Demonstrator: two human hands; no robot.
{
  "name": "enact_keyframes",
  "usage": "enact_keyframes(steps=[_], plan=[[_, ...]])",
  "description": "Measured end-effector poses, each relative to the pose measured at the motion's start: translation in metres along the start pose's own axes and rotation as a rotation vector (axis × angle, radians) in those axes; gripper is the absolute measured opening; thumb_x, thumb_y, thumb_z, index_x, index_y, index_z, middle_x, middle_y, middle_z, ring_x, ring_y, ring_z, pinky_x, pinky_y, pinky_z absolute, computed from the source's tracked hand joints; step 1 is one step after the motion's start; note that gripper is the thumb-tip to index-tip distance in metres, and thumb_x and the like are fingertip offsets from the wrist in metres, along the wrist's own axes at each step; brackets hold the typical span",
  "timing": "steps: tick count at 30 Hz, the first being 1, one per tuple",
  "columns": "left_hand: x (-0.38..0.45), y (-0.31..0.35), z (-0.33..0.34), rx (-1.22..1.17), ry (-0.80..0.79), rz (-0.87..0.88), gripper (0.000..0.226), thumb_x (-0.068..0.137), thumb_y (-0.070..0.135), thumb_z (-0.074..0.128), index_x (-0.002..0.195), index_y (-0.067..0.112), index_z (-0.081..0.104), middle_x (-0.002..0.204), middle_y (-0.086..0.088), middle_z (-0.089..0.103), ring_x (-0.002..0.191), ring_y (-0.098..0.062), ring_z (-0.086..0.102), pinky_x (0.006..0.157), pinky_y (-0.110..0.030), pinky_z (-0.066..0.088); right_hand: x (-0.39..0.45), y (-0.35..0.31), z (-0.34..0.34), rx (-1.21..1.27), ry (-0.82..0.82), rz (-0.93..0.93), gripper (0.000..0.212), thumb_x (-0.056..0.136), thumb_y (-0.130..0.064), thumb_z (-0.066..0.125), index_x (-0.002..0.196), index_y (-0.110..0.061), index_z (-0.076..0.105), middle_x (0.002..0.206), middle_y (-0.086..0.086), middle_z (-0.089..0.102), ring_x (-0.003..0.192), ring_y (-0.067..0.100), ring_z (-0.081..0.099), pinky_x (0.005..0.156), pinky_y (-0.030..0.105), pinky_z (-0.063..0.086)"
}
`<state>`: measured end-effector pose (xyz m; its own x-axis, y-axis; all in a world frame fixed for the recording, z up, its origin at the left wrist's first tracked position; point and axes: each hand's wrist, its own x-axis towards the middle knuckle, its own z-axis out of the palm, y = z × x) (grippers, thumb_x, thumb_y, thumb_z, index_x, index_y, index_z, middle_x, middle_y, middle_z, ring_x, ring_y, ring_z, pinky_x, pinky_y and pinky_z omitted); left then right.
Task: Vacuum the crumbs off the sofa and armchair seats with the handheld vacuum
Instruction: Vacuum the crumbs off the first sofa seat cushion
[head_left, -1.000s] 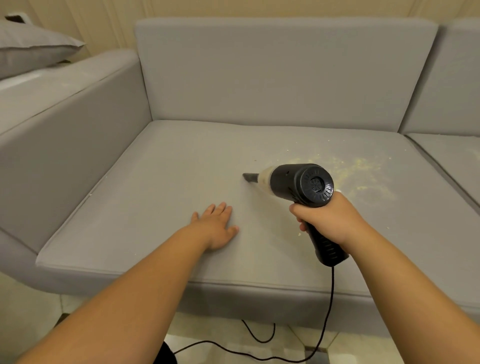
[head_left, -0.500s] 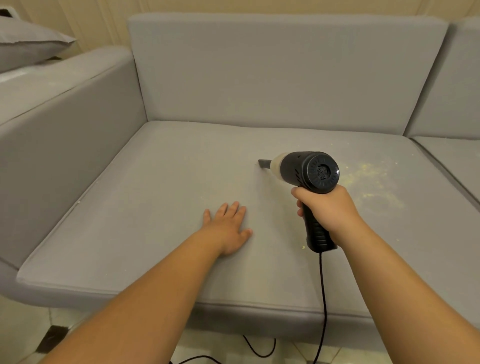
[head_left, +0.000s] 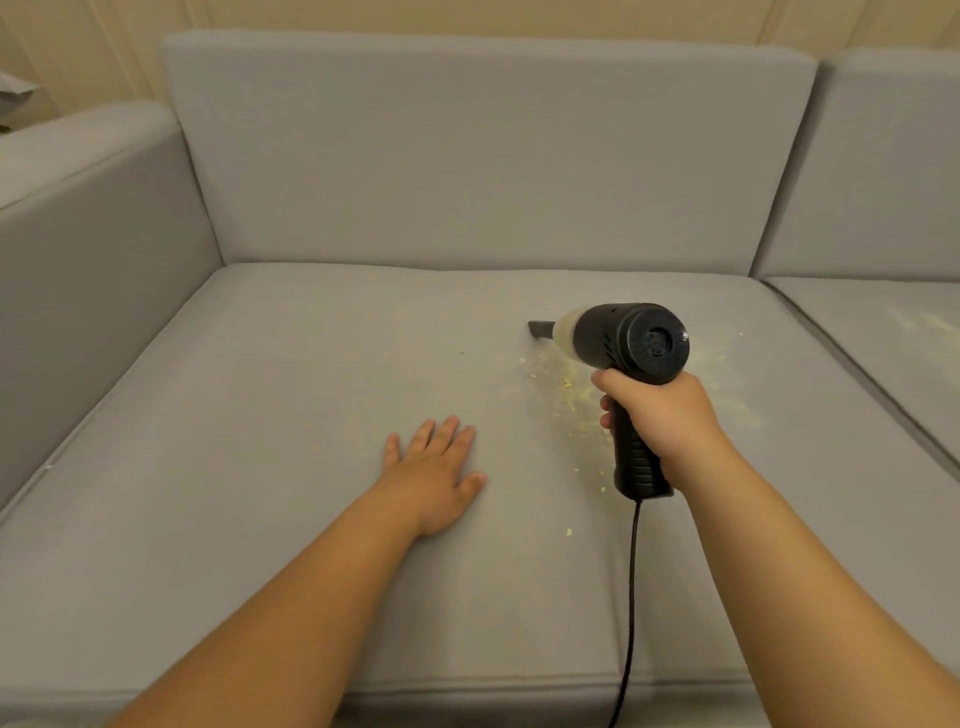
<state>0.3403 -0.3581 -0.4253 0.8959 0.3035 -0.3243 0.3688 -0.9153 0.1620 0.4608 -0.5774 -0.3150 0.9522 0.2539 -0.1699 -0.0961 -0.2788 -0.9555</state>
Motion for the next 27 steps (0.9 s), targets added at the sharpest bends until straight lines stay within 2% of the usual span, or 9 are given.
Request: enact_keyframes(steps=[3,6,9,12,16,22,27], plan=[[0.008,0.004,-0.001,0.002,0.001,0.005,0.071,0.106,0.061,0.024,0.165,0.034,-0.005,0.172,0.009,-0.014,0.159,-0.019,-0.012,0.124,-0.06,-0.006,0.006,0.004,0.002,-0.006,0.0,0.001,0.017,0.086,-0.019,0.079,0.099,-0.009,0.073,0.082,0.011,0.074,0.066,0.019,0.072,0.082,0.053,0.064],[0.014,0.007,0.001,-0.002,0.005,0.003,0.07,0.106,0.061,0.023,0.165,0.034,-0.004,0.172,0.01,-0.014,0.159,-0.019,-0.012,0.124,-0.06,-0.007,0.012,0.007,0.002,-0.002,0.007,0.008,0.014,0.086,-0.021,0.08,0.095,-0.012,0.073,0.081,0.01,0.074,0.066,0.019,0.072,0.079,0.048,0.063],[0.016,0.009,0.002,-0.008,0.004,0.002,0.07,0.105,0.061,0.023,0.165,0.034,-0.003,0.172,0.01,-0.013,0.159,-0.018,-0.011,0.124,-0.06,-0.007,0.025,0.006,0.002,0.017,0.065,0.006,0.019,0.086,-0.021,0.079,0.1,-0.01,0.073,0.08,0.008,0.073,0.063,0.016,0.072,0.074,0.044,0.061],[0.023,0.012,-0.002,-0.028,0.01,-0.003,0.07,0.105,0.062,0.023,0.165,0.034,-0.002,0.172,0.011,-0.012,0.159,-0.018,-0.011,0.124,-0.06,-0.006,0.048,-0.005,-0.002,0.062,0.103,0.001,0.017,0.086,-0.02,0.079,0.1,-0.013,0.071,0.085,0.01,0.074,0.066,0.019,0.072,0.078,0.045,0.062],[0.025,0.014,-0.003,-0.024,0.004,-0.006,0.071,0.105,0.062,0.022,0.165,0.033,-0.004,0.172,0.011,-0.013,0.159,-0.018,-0.012,0.124,-0.06,-0.007,0.07,-0.011,-0.003,0.128,0.039,0.046,0.028,0.087,-0.024,0.082,0.11,-0.015,0.07,0.092,0.014,0.076,0.074,0.024,0.074,0.084,0.048,0.064],[0.017,0.012,-0.006,-0.023,-0.036,-0.007,0.069,0.106,0.061,0.021,0.165,0.035,-0.005,0.172,0.011,-0.014,0.159,-0.018,-0.012,0.125,-0.059,-0.007,0.065,-0.001,-0.002,0.073,-0.033,0.054,0.027,0.086,-0.023,0.08,0.108,-0.012,0.071,0.085,0.011,0.075,0.072,0.024,0.072,0.083,0.049,0.064],[-0.001,0.013,-0.006,-0.021,-0.047,-0.004,0.07,0.106,0.06,0.021,0.164,0.035,-0.007,0.172,0.01,-0.015,0.158,-0.018,-0.014,0.124,-0.059,-0.009,0.027,0.002,-0.007,0.029,-0.062,0.056,0.025,0.086,-0.021,0.079,0.107,-0.007,0.073,0.08,0.013,0.074,0.071,0.025,0.072,0.085,0.052,0.063]])
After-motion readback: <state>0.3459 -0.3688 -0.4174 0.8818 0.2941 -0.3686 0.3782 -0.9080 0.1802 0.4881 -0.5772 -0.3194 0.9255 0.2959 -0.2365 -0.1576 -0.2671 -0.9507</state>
